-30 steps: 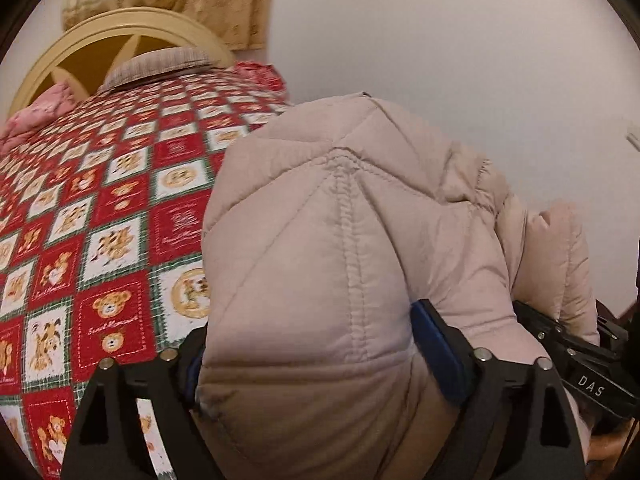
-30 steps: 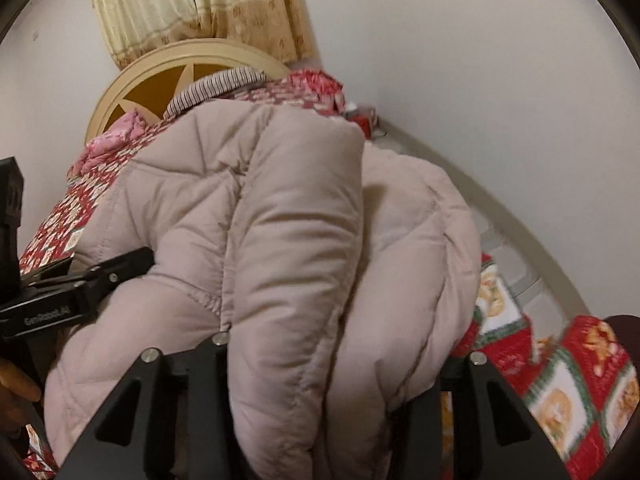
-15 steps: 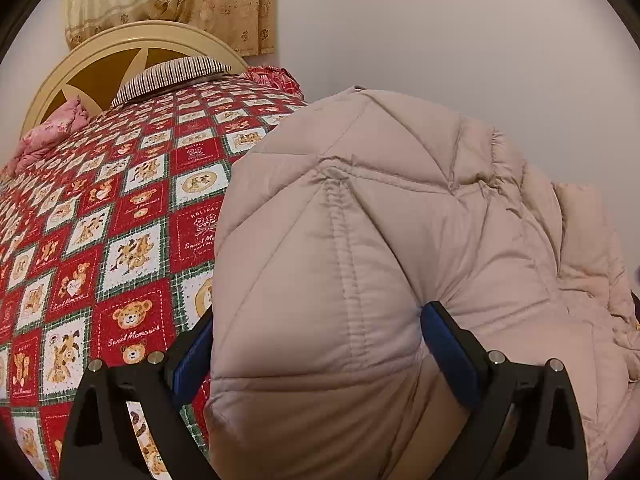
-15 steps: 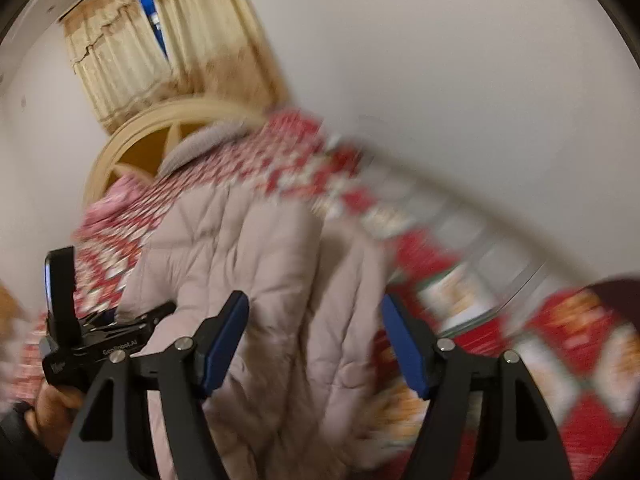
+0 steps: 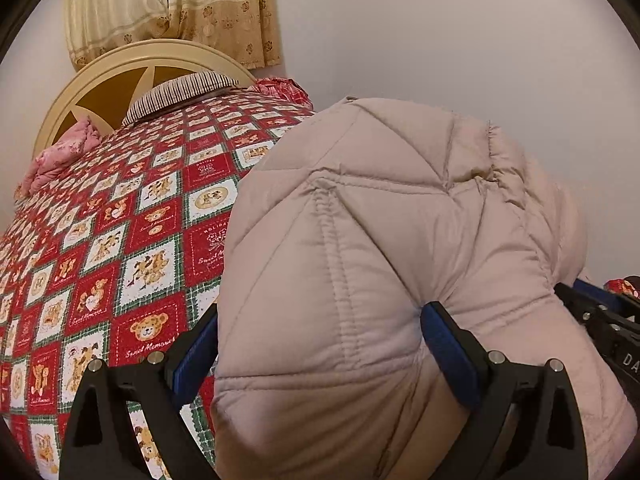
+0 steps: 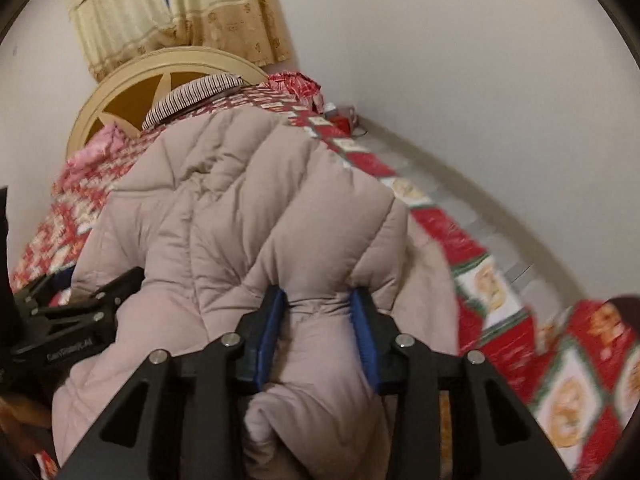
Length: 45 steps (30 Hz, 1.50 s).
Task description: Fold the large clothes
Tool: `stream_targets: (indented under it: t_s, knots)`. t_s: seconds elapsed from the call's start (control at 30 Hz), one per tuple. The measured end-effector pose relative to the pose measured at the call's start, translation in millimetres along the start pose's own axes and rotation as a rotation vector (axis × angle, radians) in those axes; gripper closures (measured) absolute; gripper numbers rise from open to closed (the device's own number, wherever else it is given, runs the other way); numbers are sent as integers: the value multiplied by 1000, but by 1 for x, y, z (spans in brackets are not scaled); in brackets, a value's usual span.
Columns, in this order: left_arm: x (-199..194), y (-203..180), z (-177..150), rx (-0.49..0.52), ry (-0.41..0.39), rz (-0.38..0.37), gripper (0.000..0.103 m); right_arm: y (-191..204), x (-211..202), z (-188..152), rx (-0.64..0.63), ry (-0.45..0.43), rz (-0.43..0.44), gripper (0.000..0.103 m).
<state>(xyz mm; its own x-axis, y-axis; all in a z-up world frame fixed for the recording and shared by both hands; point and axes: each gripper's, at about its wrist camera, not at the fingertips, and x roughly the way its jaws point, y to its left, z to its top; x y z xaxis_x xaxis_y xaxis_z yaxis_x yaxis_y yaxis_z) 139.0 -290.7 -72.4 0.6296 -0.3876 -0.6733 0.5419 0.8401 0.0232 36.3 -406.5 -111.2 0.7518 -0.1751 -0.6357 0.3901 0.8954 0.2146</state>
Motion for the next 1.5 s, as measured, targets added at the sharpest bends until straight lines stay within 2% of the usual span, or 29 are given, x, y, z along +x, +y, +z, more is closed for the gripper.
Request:
stream_targets:
  t_s: [0.13, 0.3, 0.37, 0.47, 0.6, 0.67, 0.7, 0.73, 0.83, 0.9, 1.0, 1.1, 1.2, 1.27, 1.5]
  knots:
    - [9, 0, 1, -10, -3, 2, 5, 0, 15, 3, 10, 44, 17, 62]
    - [23, 5, 2, -46, 5, -2, 5, 13, 28, 5, -21, 41, -44, 62]
    - [24, 4, 1, -47, 6, 2, 5, 9, 34, 6, -2, 42, -23, 62]
    - [19, 2, 0, -35, 3, 11, 5, 3, 30, 3, 8, 35, -15, 62]
    - [-1, 7, -3, -43, 23, -16, 5, 8, 20, 2, -22, 15, -68, 58]
    - [-16, 12, -6, -36, 26, -25, 5, 10, 10, 0, -24, 8, -108, 45]
    - [-24, 13, -8, -28, 17, -15, 5, 9, 4, -1, -11, 11, -134, 32]
    - [-30, 14, -10, -20, 9, -5, 5, 6, -6, -3, 21, 16, -145, 27]
    - [-55, 15, -16, 15, -11, 46, 5, -4, -42, -15, 125, 2, -86, 24]
    - [-69, 15, -21, 31, -9, 72, 5, -3, -64, -25, 136, -11, -55, 23]
    - [-94, 13, -33, 53, -18, 95, 5, 7, -98, -41, 100, -21, -80, 10]
    - [-114, 11, -49, 72, -18, 112, 5, 17, -132, -60, 56, -46, -91, 9]
    - [-129, 8, -65, 84, 26, 149, 5, 25, -146, -73, 31, -53, -122, 5]
    - [-140, 7, -77, 94, 28, 158, 5, 26, -155, -80, 35, -57, -129, 5]
    - [-186, 5, -109, 116, -9, 116, 5, 29, -188, -110, 33, -30, -155, 5]
